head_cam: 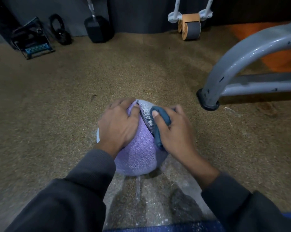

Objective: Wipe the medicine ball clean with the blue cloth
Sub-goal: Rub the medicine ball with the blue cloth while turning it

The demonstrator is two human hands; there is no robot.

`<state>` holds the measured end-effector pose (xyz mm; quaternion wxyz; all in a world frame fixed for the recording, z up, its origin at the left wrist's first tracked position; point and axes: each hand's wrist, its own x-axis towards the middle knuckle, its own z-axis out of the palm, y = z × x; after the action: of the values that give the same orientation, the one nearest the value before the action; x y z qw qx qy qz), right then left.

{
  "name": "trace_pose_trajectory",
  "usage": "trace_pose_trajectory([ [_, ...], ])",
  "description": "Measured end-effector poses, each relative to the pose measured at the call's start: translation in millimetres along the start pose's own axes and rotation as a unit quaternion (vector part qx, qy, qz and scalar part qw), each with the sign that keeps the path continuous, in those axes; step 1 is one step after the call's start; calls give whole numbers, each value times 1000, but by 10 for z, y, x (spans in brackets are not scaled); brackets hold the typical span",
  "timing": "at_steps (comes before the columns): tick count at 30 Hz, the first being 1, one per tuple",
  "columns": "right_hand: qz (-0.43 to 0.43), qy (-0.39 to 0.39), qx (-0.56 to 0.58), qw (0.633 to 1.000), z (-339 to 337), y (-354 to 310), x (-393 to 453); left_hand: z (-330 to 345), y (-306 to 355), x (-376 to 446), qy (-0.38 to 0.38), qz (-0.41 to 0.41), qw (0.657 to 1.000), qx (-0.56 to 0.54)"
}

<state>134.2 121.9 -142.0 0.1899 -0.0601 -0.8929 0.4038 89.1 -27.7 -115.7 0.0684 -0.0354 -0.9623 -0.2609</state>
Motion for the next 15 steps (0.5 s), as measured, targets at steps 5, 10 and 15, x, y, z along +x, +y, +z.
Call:
trace_pose_trajectory([
  [5,-52,40,2,998,2,-35,-436,-7,-39,35,-7,-13,1000,-13],
  [10,-84,28,-57,994,-18,-81,-347,-1,-43,59,-27,34,999,9],
  [15,-40,-68,-75,994,-84,-170,257,-9,60,46,-37,51,998,24],
])
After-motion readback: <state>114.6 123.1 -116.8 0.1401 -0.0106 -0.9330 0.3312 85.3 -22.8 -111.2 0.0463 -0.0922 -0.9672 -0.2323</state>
